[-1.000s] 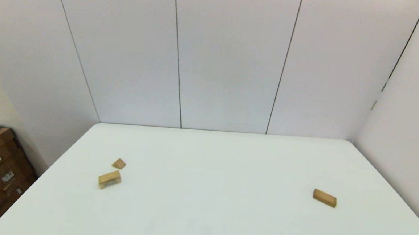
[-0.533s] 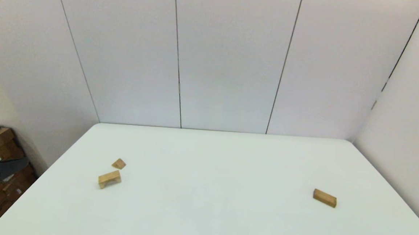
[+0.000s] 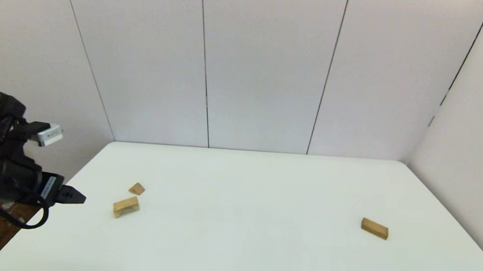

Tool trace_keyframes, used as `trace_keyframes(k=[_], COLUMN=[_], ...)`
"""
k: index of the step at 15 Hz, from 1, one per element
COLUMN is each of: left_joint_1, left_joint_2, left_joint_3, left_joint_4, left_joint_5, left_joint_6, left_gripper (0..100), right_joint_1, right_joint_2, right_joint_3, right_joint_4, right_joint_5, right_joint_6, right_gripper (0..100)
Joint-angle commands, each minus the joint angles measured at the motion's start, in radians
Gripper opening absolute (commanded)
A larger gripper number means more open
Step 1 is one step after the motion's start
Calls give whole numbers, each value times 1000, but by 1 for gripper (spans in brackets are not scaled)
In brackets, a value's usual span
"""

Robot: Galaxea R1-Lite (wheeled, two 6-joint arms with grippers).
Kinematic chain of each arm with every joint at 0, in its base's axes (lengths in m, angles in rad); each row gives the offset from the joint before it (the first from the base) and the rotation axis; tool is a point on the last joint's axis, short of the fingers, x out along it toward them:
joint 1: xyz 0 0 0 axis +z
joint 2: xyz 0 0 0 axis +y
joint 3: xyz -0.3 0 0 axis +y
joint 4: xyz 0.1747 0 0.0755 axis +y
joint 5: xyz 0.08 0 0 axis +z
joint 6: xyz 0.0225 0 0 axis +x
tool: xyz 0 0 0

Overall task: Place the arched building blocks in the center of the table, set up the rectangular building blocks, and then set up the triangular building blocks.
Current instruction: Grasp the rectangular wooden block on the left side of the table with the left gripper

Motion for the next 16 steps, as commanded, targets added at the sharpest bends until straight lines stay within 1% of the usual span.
trace_keyframes(k=[1,7,12,15,16], left_joint_1=[-5,-11,-11,-11,-11], left_joint_2=[252,441,485,487,493], left_joint_3=[-95,-249,-290,-309,-324], left_joint_4=[4,5,4,8,34], left_joint_5=[-4,-4,-4,-4,-5], left_joint_6=[-12,-17,-17,10,16], left_gripper=[100,100,100,100,100], right_joint_1=[0,0,0,0,0], right_joint_2=[0,0,0,0,0], right_joint_3=[2,2,2,2,2], right_joint_4=[0,0,0,0,0], right_joint_5=[0,0,0,0,0], right_joint_6=[0,0,0,0,0], right_gripper=[100,100,100,100,100])
